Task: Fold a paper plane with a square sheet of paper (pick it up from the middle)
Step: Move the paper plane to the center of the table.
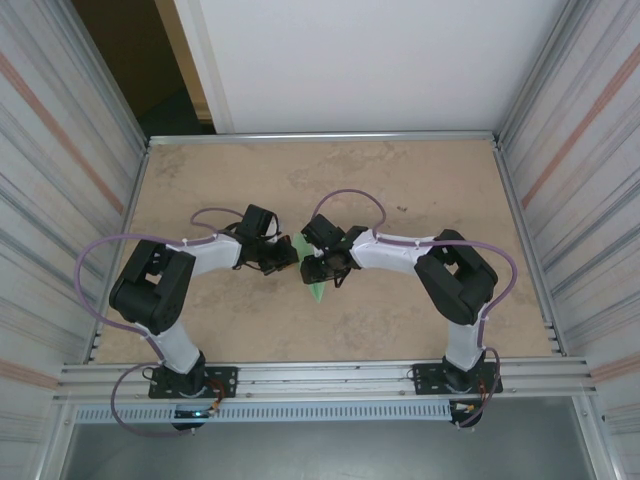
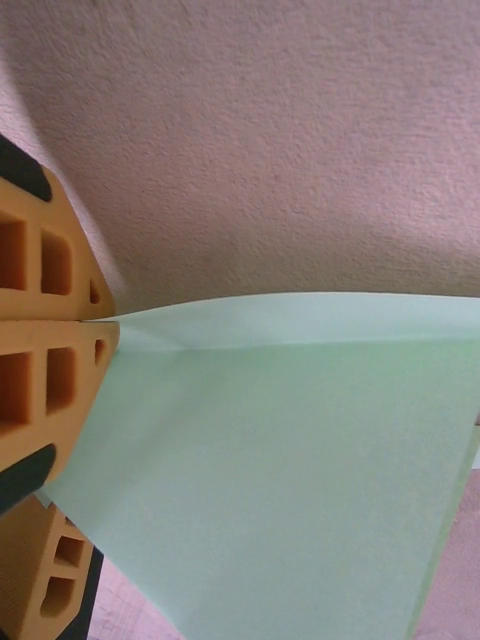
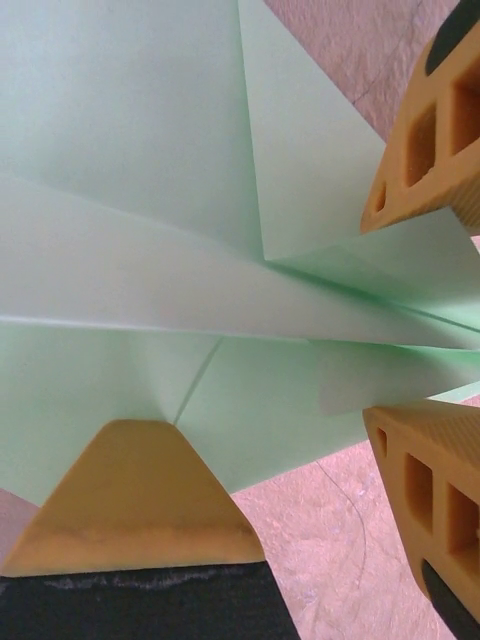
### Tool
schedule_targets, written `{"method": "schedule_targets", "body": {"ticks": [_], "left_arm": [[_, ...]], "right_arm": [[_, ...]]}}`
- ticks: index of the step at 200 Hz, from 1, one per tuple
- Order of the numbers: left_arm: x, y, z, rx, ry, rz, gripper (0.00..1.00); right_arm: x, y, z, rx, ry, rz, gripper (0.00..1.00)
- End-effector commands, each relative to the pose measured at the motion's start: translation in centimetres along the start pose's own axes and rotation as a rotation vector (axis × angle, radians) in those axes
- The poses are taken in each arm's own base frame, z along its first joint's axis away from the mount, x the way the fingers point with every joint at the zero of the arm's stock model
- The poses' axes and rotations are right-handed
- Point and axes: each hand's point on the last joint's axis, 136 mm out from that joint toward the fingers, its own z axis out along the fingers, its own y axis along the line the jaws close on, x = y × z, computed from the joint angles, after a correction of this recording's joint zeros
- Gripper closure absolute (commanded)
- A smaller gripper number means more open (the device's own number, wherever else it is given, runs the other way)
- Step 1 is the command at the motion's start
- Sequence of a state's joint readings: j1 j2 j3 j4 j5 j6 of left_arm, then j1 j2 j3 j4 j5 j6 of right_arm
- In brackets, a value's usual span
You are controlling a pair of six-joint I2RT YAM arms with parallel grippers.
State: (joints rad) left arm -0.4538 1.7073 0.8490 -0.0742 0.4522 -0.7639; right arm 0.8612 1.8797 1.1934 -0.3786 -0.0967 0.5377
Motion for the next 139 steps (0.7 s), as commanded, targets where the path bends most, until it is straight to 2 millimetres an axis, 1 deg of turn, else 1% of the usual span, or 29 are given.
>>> {"method": "schedule_targets", "body": {"ticks": [1, 12, 18, 74, 86, 113, 126, 139], "left_arm": [[-0.3, -1.3, -0.7, 0.03, -0.008, 0.035, 1.0], [-0.3, -1.3, -0.7, 0.029, -0.01, 0.035, 1.0], [-0.3, -1.4, -0.7, 0.032, -0.009, 0.037, 1.0], [-0.2, -1.4, -0.7, 0.029, -0.007, 0.035, 0.99], [-0.3, -1.6, -0.8, 0.034, -0.012, 0.036, 0.98], [-0.7, -1.9, -1.6, 0.042, -0.03, 0.034, 0.91], [-1.4, -2.3, -2.5, 0.054, -0.054, 0.031, 0.88], [-2.1, -2.3, -3.7, 0.058, -0.086, 0.025, 0.81]], "right_arm": [[-0.1, -0.8, 0.0, 0.031, 0.0, 0.006, 0.6], [-0.1, -0.7, 0.2, 0.022, 0.005, 0.01, 0.65], [0.0, -0.6, 0.3, 0.019, 0.009, 0.012, 0.67], [0.1, -0.8, 1.0, 0.031, 0.02, 0.045, 0.65], [0.0, -0.8, 1.0, 0.033, 0.019, 0.051, 0.67], [-0.3, -1.0, 1.0, 0.047, 0.014, 0.066, 0.8], [-0.7, -1.2, 0.5, 0.059, -0.007, 0.07, 0.85], [-1.4, -1.8, -0.2, 0.078, -0.035, 0.087, 0.89]]}}
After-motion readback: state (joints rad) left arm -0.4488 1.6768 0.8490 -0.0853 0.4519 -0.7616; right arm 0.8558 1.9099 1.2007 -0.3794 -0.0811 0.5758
